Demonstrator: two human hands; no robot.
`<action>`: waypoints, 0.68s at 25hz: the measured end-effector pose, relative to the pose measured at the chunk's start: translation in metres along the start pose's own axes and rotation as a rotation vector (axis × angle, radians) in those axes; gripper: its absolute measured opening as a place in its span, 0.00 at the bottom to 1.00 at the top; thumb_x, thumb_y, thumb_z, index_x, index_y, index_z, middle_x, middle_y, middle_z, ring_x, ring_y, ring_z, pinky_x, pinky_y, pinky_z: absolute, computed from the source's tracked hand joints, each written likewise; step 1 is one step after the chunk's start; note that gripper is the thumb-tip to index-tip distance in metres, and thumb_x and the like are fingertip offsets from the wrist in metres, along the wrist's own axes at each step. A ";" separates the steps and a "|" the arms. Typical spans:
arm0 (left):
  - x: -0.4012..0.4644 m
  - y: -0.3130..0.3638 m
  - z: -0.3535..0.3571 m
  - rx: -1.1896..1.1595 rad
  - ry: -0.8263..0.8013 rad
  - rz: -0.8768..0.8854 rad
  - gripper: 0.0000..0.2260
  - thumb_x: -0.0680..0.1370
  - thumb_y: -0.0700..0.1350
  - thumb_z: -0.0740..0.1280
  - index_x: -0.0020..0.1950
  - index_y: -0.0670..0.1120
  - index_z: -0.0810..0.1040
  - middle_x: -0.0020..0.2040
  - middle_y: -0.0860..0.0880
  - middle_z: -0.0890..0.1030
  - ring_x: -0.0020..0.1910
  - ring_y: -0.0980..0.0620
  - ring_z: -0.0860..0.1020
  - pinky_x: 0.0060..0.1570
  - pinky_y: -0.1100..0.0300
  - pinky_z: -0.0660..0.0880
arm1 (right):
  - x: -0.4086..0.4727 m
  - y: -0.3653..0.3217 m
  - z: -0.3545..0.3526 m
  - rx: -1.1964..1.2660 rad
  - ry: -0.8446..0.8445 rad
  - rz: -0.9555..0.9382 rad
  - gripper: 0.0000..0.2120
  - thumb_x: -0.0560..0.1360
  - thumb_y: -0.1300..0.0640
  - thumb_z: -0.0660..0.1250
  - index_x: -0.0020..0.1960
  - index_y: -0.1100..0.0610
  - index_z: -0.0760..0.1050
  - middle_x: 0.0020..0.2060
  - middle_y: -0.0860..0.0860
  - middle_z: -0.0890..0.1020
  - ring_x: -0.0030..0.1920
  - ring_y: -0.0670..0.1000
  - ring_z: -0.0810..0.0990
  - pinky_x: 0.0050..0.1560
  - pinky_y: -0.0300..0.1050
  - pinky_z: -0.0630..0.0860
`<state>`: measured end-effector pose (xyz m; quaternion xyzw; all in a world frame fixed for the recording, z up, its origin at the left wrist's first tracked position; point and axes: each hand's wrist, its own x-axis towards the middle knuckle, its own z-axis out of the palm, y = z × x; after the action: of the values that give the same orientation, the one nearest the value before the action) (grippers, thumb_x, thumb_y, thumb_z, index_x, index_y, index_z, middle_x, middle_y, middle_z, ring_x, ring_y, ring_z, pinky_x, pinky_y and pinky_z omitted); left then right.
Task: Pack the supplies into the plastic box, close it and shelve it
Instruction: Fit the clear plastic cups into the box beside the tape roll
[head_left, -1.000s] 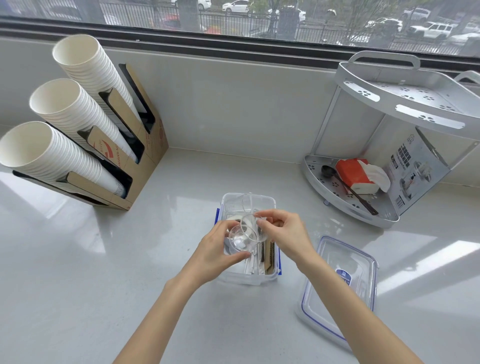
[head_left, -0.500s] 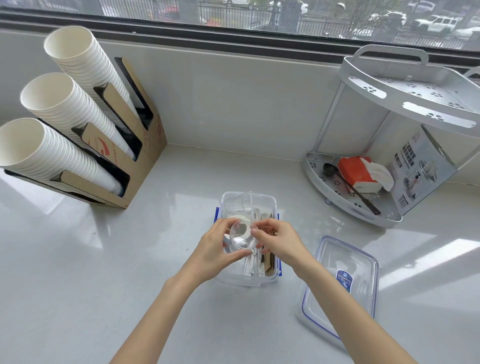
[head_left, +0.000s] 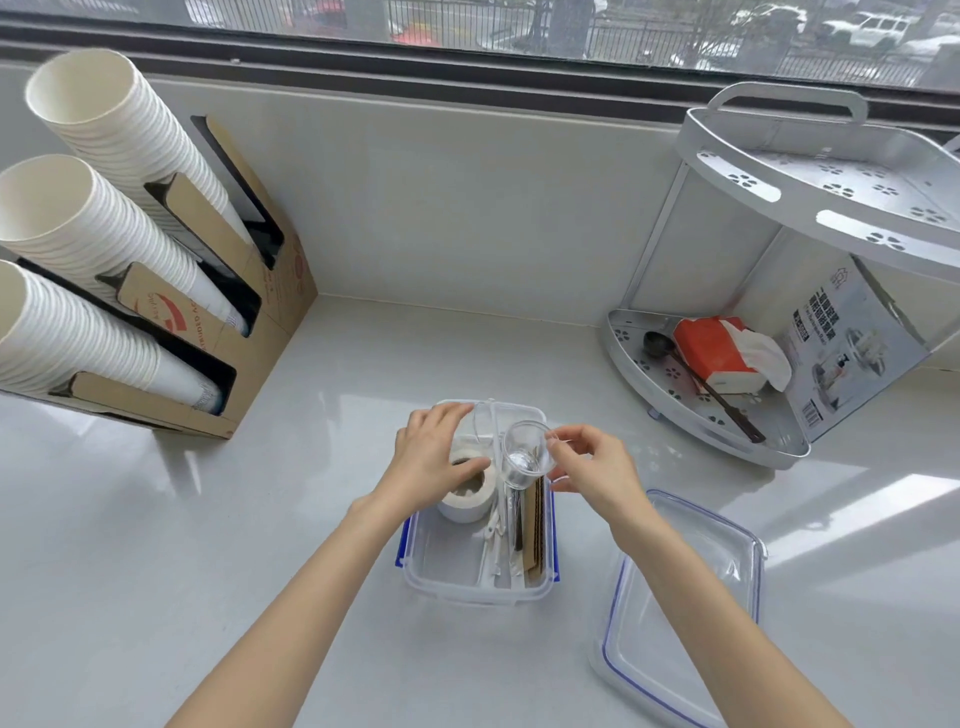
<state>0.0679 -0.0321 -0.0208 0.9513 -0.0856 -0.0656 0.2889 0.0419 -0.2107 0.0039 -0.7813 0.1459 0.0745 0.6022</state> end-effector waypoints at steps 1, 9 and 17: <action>0.005 0.002 0.002 0.028 -0.016 -0.004 0.29 0.73 0.51 0.66 0.71 0.49 0.59 0.72 0.50 0.63 0.70 0.46 0.58 0.67 0.52 0.57 | 0.001 0.001 0.000 0.005 -0.001 0.007 0.03 0.75 0.61 0.63 0.47 0.57 0.76 0.31 0.47 0.75 0.30 0.45 0.77 0.31 0.33 0.77; 0.022 0.003 0.009 0.022 0.009 -0.050 0.26 0.73 0.46 0.65 0.70 0.48 0.61 0.67 0.45 0.65 0.67 0.46 0.61 0.65 0.53 0.59 | 0.003 0.003 0.001 0.055 -0.033 0.029 0.02 0.76 0.60 0.63 0.45 0.56 0.74 0.32 0.48 0.74 0.30 0.45 0.76 0.32 0.34 0.78; 0.016 -0.003 0.004 -0.077 0.096 0.019 0.22 0.73 0.46 0.67 0.65 0.48 0.67 0.65 0.50 0.73 0.65 0.48 0.65 0.63 0.55 0.60 | -0.001 -0.003 0.000 0.116 -0.027 0.058 0.03 0.76 0.61 0.63 0.48 0.59 0.75 0.34 0.50 0.74 0.31 0.47 0.75 0.29 0.31 0.78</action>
<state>0.0831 -0.0350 -0.0274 0.9406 -0.0781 -0.0202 0.3299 0.0416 -0.2102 0.0068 -0.7394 0.1644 0.0935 0.6461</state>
